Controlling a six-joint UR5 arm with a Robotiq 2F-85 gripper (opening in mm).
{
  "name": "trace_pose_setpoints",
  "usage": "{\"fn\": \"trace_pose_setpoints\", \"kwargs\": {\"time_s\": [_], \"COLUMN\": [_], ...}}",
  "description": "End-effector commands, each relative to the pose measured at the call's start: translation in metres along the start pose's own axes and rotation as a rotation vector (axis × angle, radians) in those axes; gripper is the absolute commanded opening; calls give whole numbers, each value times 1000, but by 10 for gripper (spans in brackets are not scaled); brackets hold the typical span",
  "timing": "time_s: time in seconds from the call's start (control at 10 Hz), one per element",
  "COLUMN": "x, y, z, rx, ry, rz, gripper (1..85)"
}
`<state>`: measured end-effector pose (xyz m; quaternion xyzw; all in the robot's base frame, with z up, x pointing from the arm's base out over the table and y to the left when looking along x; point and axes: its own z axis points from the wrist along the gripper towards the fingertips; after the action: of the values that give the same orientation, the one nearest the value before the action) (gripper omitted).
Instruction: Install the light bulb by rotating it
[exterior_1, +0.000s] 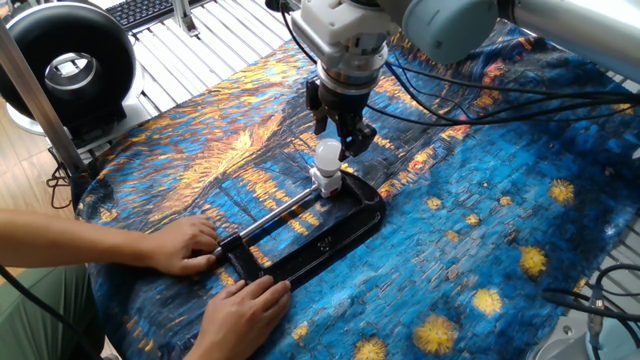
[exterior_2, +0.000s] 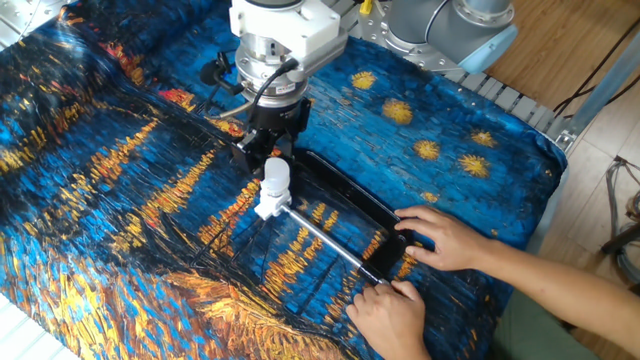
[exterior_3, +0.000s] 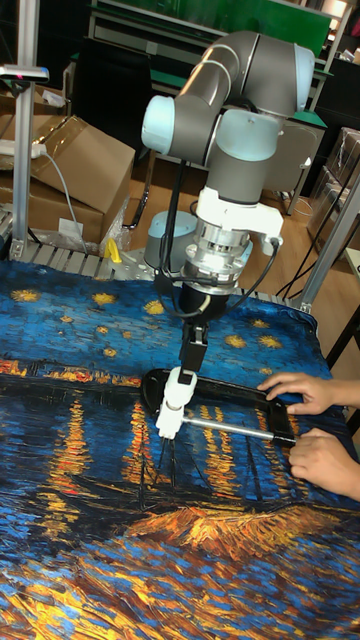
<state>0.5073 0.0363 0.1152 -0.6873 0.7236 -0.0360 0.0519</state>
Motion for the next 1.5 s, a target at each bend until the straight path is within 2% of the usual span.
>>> {"fn": "trace_pose_setpoints", "kwargs": {"time_s": [0.0,0.2,0.4,0.6,1.0,1.4], "x": [-1,3,-1,2,-5,-7], "y": [-1,3,12,18,4,6], "z": [-2,-2,-2,-3,-9,-12], "rx": [-1,-17,-50,-74,-131,-154], "ry": [-10,6,-7,4,-11,-13], "rz": [19,5,-3,-16,-29,-29], "gripper": [603,593,593,593,583,573]}}
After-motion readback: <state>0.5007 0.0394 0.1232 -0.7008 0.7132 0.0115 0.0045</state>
